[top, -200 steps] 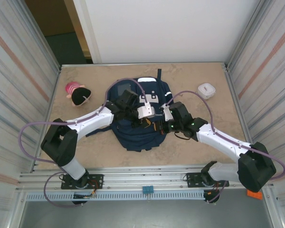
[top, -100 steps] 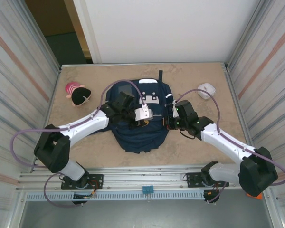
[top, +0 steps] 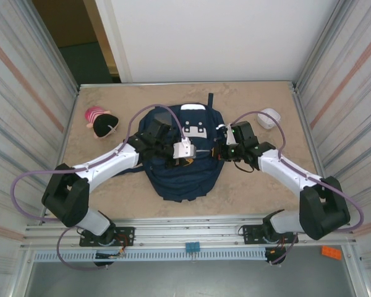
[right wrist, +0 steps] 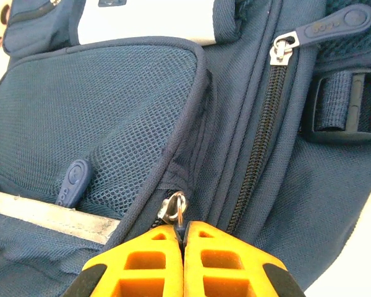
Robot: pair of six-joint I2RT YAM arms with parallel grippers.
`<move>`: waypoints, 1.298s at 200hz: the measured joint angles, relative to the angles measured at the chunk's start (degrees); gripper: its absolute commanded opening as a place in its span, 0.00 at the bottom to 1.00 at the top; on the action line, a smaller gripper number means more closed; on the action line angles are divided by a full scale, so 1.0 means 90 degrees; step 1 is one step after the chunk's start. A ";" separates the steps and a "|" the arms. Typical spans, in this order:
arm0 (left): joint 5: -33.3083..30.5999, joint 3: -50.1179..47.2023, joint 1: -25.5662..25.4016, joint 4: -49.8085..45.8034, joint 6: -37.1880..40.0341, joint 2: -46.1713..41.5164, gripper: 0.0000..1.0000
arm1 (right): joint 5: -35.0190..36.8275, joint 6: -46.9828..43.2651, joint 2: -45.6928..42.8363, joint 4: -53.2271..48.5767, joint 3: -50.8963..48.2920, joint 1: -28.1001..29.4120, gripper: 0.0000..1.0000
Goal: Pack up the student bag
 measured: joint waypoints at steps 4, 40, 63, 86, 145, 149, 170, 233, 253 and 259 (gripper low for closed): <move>-0.0002 0.0000 0.0000 -0.0019 0.0034 0.0000 0.00 | -0.0061 -0.0002 0.0051 0.0010 0.0022 -0.0017 0.00; 0.0010 -0.0005 0.0024 -0.0170 0.0126 0.0000 0.12 | -0.0398 -0.0102 0.0282 0.0146 0.0121 -0.0075 0.11; 0.0238 -0.0022 -0.0002 -0.0282 -0.0228 -0.0078 0.48 | -0.0267 -0.0187 0.0311 0.0119 0.0182 -0.0240 0.41; 0.0389 -0.0029 -0.0080 -0.0316 -0.1197 -0.0396 0.56 | 0.0029 -0.0287 0.0131 -0.0056 0.0408 -0.0544 0.44; -0.0661 0.0051 0.0940 0.0032 -0.4673 -0.1401 0.64 | 0.0100 -0.0284 -0.0512 -0.0379 0.1756 -0.0177 0.44; -0.0758 0.0056 0.1042 0.0039 -0.4894 -0.1457 0.63 | 0.0095 -0.0284 -0.0481 -0.0379 0.1819 -0.0126 0.45; -0.1350 0.0056 0.1404 0.0010 -0.5710 -0.1610 0.59 | 0.0073 -0.0243 -0.0177 -0.0250 0.1909 0.0245 0.44; -0.2096 -0.1331 0.1360 0.0347 -0.7021 -0.1311 0.42 | 0.0024 0.0355 0.0690 0.0634 0.0474 0.0865 0.40; -0.2494 -0.1994 0.1112 0.0546 -0.7150 -0.1163 0.40 | 0.0148 0.0461 0.0886 0.0952 -0.0041 0.0930 0.39; -0.2616 -0.2149 0.1022 0.0661 -0.7184 -0.1122 0.40 | 0.0170 0.0498 0.0928 0.1090 -0.0204 0.0952 0.39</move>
